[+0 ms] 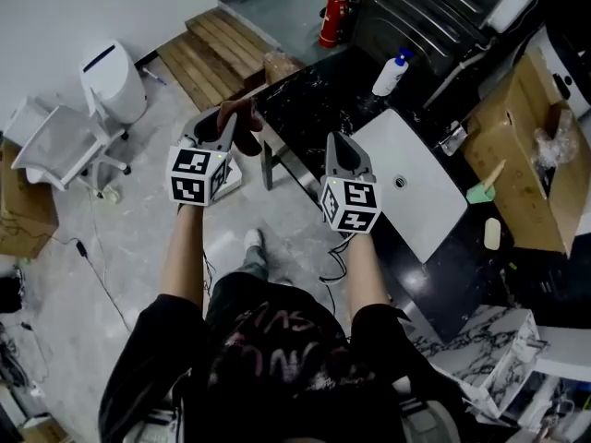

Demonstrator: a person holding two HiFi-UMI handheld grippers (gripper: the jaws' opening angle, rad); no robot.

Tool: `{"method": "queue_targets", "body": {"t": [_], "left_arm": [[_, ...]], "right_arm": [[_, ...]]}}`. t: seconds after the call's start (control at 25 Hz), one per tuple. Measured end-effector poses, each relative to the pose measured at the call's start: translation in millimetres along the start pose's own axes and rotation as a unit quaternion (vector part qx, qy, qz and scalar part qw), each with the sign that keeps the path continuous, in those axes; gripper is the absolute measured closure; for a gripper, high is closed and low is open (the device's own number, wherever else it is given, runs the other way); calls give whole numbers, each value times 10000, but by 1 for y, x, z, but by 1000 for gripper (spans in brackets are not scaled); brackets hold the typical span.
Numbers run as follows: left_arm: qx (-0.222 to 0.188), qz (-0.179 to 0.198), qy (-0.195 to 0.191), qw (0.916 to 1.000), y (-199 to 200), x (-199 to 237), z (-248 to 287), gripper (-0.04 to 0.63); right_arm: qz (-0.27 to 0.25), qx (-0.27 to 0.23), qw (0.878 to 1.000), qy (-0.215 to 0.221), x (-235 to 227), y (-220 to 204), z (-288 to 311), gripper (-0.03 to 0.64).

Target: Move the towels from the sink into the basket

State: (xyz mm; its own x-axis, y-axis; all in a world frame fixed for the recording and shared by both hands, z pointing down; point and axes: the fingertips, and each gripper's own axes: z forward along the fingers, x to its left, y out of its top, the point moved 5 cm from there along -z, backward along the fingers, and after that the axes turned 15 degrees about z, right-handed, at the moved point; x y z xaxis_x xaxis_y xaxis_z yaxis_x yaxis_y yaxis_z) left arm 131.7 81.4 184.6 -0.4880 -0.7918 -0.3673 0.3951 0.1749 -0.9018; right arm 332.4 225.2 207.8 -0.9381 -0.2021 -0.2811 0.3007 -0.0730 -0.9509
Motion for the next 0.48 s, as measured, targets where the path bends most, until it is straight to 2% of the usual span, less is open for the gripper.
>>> {"method": "queue_targets", "body": {"t": [0.24,0.48], "left_arm": [[449,-249,666,9965,-49,44,-45,520],[888,-573,1168,9875,-102,91,-83,520]], "right_arm": [[-141,355,9966,724,55,-24,39,601],[-304,754,9876,1345,118,-50,90,601]]}}
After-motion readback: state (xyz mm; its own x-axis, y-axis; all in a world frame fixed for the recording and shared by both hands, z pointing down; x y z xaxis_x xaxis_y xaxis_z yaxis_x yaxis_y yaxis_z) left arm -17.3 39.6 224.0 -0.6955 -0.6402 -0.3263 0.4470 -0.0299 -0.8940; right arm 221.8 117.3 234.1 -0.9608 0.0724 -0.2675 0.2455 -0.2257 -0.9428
